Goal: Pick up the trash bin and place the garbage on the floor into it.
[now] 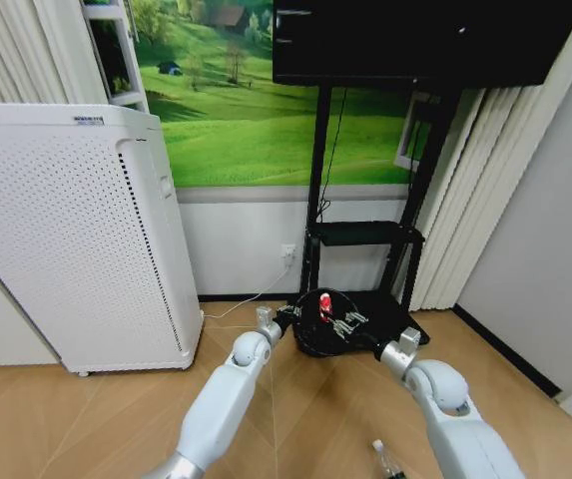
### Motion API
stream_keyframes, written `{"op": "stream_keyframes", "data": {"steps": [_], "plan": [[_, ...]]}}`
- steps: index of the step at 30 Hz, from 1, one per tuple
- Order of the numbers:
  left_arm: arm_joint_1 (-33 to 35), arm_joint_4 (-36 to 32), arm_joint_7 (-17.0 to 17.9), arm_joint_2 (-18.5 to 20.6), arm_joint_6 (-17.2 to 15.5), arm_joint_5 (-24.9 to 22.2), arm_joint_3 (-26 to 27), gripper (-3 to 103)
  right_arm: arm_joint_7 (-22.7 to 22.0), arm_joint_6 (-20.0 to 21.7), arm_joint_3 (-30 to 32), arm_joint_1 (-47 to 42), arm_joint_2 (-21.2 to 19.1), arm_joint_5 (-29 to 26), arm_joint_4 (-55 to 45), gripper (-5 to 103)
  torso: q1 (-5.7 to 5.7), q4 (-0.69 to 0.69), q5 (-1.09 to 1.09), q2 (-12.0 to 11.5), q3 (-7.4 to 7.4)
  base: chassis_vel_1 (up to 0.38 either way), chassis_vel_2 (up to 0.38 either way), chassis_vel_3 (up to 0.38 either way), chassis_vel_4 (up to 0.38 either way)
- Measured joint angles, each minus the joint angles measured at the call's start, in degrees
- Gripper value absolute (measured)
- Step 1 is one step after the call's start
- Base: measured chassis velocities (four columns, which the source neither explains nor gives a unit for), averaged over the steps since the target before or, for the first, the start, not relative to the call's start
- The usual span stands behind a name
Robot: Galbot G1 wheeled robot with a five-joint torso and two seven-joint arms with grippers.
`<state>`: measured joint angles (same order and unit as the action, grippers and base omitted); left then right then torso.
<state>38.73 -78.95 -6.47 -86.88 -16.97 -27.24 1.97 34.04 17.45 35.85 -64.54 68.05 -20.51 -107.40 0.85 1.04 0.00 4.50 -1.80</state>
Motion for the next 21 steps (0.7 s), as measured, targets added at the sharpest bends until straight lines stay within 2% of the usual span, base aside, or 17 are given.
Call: {"op": "stream_keyframes", "data": {"steps": [1,2,4,5,6,7,9,13,21], "plan": [[0.00,-0.14,-0.05,0.01,0.00,0.35,0.11,7,-0.06,-0.14,0.13,-0.34,0.11,-0.03,-0.47,57,0.00,0.00,0.00,0.00,0.00,0.000,0.000,0.000,0.000],[0.00,-0.14,-0.05,0.01,0.00,0.35,0.11,7,-0.06,-0.14,0.13,-0.34,0.11,-0.03,-0.47,57,0.00,0.00,0.00,0.00,0.00,0.000,0.000,0.000,0.000],[0.00,-0.50,-0.13,0.29,0.00,0.50,0.32,7,-0.38,-0.80,0.52,-1.05,0.27,-0.07,-1.11,68,0.00,0.00,-0.01,0.00,0.00,0.000,0.000,0.000,0.000],[0.00,-0.50,-0.13,0.29,0.00,0.50,0.32,7,-0.38,-0.80,0.52,-1.05,0.27,-0.07,-1.11,68,0.00,0.00,-0.01,0.00,0.00,0.000,0.000,0.000,0.000],[-0.01,-0.67,-0.15,0.51,0.00,0.50,0.38,7,-1.31,-1.86,0.63,-1.45,0.39,-0.19,-1.10,74,0.00,0.01,0.00,0.00,0.00,0.000,0.000,0.000,0.000],[-0.01,-0.67,-0.15,0.51,0.00,0.50,0.38,7,-1.31,-1.86,0.63,-1.45,0.39,-0.19,-1.10,74,0.00,0.01,0.00,0.00,0.00,0.000,0.000,0.000,0.000],[-0.01,-1.42,-0.23,1.19,0.00,0.30,0.47,7,-3.97,-3.81,1.32,-1.95,1.23,-0.32,-0.73,85,0.00,0.01,0.00,0.00,0.00,0.000,0.000,0.000,0.000],[0.25,-2.15,-0.31,2.14,0.00,-0.05,0.76,7,-5.55,-3.90,2.71,-2.67,1.63,-0.44,-0.65,98,0.00,0.00,0.00,0.00,0.00,0.000,0.000,0.000,0.000],[0.61,-2.83,-0.41,2.62,-0.05,-0.07,1.29,7,-5.25,-4.88,3.50,-3.92,1.39,-0.22,-0.67,100,0.00,0.00,0.00,0.00,0.00,0.000,0.000,0.000,0.000]]}}
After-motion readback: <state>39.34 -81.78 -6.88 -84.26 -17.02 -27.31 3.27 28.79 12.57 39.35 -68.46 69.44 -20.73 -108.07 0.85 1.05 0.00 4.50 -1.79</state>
